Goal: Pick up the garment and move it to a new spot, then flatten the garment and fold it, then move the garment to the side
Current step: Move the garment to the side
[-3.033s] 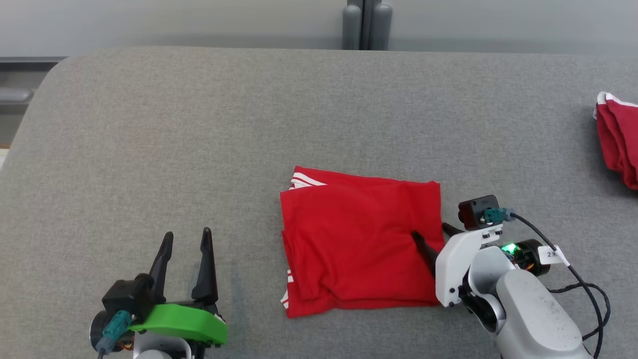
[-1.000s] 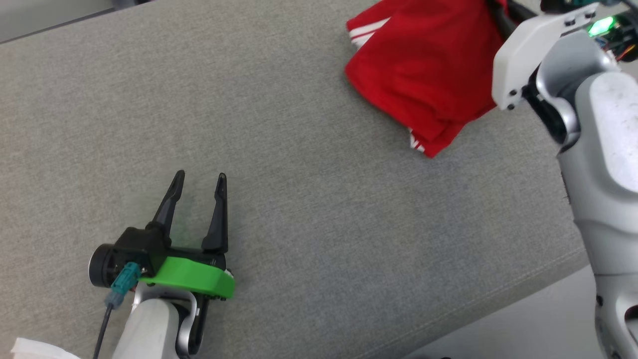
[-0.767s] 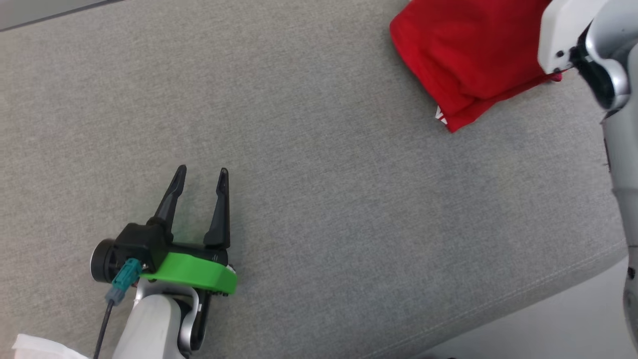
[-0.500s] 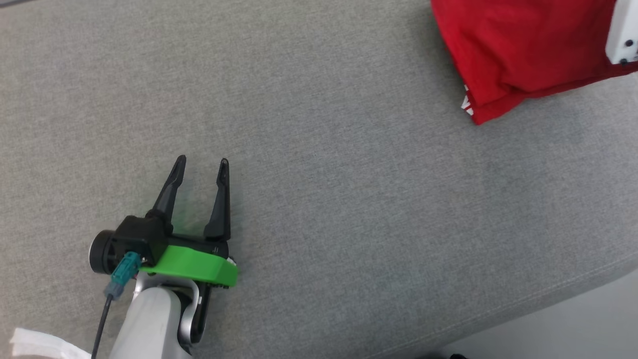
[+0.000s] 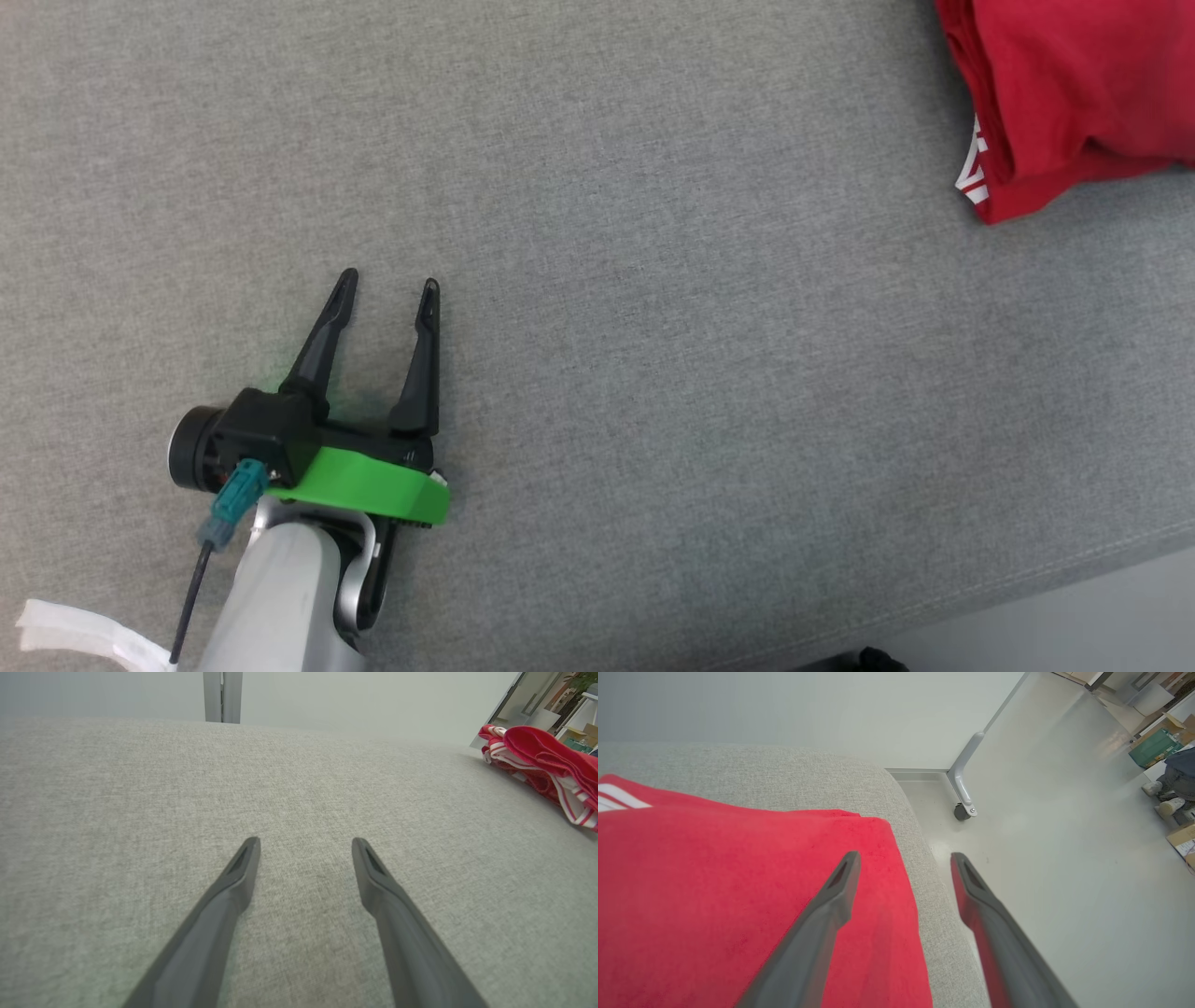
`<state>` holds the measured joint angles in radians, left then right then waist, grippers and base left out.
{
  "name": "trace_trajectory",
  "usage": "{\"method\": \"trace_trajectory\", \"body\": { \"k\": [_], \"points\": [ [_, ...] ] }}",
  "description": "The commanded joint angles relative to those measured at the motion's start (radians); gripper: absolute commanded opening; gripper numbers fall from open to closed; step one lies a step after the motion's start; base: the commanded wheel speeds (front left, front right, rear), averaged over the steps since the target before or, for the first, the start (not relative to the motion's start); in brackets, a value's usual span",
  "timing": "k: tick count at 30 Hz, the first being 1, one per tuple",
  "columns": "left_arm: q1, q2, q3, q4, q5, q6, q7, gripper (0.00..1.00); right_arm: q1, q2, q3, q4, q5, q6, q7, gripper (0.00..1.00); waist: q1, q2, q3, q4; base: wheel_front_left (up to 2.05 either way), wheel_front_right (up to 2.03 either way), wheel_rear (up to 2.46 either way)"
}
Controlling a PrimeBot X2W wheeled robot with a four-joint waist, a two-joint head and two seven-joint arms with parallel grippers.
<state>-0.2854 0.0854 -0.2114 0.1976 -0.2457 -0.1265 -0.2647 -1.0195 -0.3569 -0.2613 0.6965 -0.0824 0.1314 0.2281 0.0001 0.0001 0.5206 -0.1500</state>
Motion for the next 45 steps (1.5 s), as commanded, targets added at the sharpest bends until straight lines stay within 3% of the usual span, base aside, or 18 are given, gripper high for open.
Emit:
{"method": "trace_trajectory", "body": {
  "k": [1, 12, 24, 35, 45],
  "points": [
    [-0.008, 0.014, 0.003, 0.007, 0.004, -0.003, 0.001, 1.0, 0.006, 0.007, -0.005, 0.011, -0.012, -0.002, -0.023, 1.0, -0.0001, -0.0001, -0.005, -0.002, 0.0, 0.0, 0.0],
    [0.013, 0.003, -0.004, 0.003, -0.001, -0.004, 0.001, 1.0, -0.012, 0.077, 0.084, 0.057, 0.002, -0.002, -0.227, 1.0, -0.0001, -0.0001, -0.113, -0.005, 0.0, 0.0, 0.0],
    [0.09, -0.016, 0.07, 0.01, -0.034, 0.008, 0.001, 1.0, 0.181, 0.166, 0.174, 0.023, 0.092, -0.002, -0.426, 1.0, -0.0001, -0.0001, -0.306, 0.073, 0.0, 0.0, 0.0],
    [0.204, -0.028, 0.152, 0.014, -0.041, 0.01, 0.001, 1.0, 0.534, 0.29, 0.128, -0.177, 0.059, -0.002, -0.493, 1.0, -0.0001, -0.0001, -0.415, 0.148, 0.0, 0.0, 0.0],
    [0.297, -0.034, 0.156, 0.022, -0.048, 0.007, 0.001, 1.0, 0.809, 0.304, 0.218, -0.399, 0.193, -0.002, -0.494, 1.0, -0.0001, -0.0001, -0.469, 0.159, 0.0, 0.0, 0.0]
  ]
}}
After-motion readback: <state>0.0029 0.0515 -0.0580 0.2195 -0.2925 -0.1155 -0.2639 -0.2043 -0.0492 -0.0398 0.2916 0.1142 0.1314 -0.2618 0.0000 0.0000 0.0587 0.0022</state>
